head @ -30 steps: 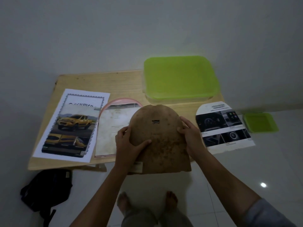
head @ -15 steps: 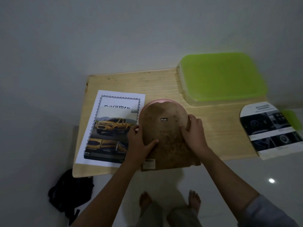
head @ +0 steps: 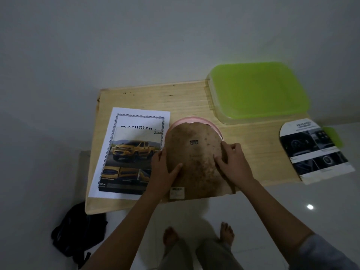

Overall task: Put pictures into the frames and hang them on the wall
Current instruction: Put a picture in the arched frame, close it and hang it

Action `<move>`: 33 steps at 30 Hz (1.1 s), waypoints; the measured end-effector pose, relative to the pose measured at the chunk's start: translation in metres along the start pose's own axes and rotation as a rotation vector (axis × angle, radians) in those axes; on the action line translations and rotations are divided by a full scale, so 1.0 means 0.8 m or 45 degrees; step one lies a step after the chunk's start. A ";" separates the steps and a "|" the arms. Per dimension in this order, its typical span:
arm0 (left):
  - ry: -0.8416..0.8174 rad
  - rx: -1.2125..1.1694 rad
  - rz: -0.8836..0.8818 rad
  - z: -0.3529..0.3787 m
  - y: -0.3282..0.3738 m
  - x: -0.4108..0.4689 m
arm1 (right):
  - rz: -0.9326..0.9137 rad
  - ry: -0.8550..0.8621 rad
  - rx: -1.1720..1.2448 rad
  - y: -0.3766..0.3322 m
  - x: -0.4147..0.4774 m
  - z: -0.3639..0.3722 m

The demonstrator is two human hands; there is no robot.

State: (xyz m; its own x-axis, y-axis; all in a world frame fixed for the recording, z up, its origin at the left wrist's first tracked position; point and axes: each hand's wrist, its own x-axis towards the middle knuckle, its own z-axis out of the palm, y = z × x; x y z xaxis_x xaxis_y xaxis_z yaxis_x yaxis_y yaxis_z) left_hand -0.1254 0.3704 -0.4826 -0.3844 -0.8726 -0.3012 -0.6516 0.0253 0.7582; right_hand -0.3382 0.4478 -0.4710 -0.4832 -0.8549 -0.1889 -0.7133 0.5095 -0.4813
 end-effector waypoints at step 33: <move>-0.116 -0.448 -0.055 0.003 -0.019 -0.025 | -0.248 -0.401 0.356 0.057 -0.031 -0.023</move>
State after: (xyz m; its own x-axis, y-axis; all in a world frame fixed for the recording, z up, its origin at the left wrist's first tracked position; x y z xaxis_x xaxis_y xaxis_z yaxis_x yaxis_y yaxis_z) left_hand -0.1092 0.3884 -0.4893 -0.4286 -0.8217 -0.3757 -0.4095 -0.1940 0.8915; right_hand -0.3678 0.4940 -0.4727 -0.1453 -0.9421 -0.3023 -0.5902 0.3278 -0.7377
